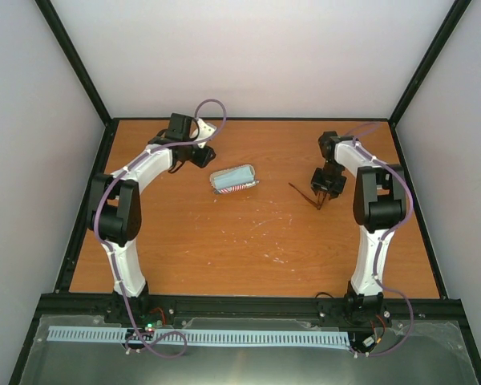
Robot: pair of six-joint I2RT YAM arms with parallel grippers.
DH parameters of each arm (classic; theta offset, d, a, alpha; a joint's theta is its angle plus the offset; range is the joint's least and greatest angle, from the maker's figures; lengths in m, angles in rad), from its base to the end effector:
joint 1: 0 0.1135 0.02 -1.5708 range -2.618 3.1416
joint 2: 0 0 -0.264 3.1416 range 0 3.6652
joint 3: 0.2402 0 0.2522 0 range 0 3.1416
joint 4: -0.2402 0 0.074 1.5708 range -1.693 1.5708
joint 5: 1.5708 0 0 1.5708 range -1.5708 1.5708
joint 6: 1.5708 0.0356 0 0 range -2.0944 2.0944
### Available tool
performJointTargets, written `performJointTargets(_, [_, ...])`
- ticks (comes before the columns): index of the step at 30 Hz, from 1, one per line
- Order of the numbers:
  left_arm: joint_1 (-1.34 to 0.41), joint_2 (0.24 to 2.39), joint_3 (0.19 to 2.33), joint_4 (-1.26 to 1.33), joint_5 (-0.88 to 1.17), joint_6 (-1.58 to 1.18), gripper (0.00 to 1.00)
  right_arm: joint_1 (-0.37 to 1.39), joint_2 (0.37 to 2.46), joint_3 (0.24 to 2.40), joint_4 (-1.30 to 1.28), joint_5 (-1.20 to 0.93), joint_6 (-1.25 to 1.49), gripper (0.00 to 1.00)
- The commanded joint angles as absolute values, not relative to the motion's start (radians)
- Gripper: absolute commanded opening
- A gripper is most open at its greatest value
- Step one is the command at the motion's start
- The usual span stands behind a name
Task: Organize the sunglasses
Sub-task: Pick up the sunglasses from the center of the board, then fold the sunglasses.
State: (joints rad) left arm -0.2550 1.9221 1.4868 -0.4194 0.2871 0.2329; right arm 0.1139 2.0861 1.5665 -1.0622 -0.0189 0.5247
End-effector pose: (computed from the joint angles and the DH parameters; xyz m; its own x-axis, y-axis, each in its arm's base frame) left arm 0.4128 -0.1180 0.2309 -0.6129 0.3885 -0.6880 0.5789 0.8134 -0.0563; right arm 0.3887 0.0451 0.1641 -0.9166 0.3993 0.0190 0.3995 0.9167 0.0108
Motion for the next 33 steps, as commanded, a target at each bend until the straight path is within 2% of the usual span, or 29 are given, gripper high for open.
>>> performJointTargets(1, [-0.241,1.919,1.496,-0.41,0.284,0.222,0.39,0.118,2.124,1.615,-1.062,-0.021,0.519,0.39])
performJointTargets(4, [-0.238,1.925,1.502,-0.41,0.287,0.224,0.4,0.118,2.129,1.632,-1.068,-0.014,0.515,0.28])
performJointTargets(9, [-0.235,1.935,1.516,-0.415,0.311,0.224,0.39,0.118,2.121,1.66,-1.083,-0.01,0.503,0.22])
performJointTargets(16, [-0.235,1.926,1.573,-0.437,0.526,0.198,0.4,0.118,2.003,1.647,-0.983,-0.173,0.446,0.22])
performJointTargets(24, [-0.274,1.869,1.636,-0.428,0.847,0.126,0.39,0.12,1.88,1.571,-0.767,-0.504,0.395,0.23])
performJointTargets(33, [-0.417,1.726,1.537,-0.315,1.021,0.105,0.37,0.156,1.878,1.596,-0.64,-0.712,0.407,0.24])
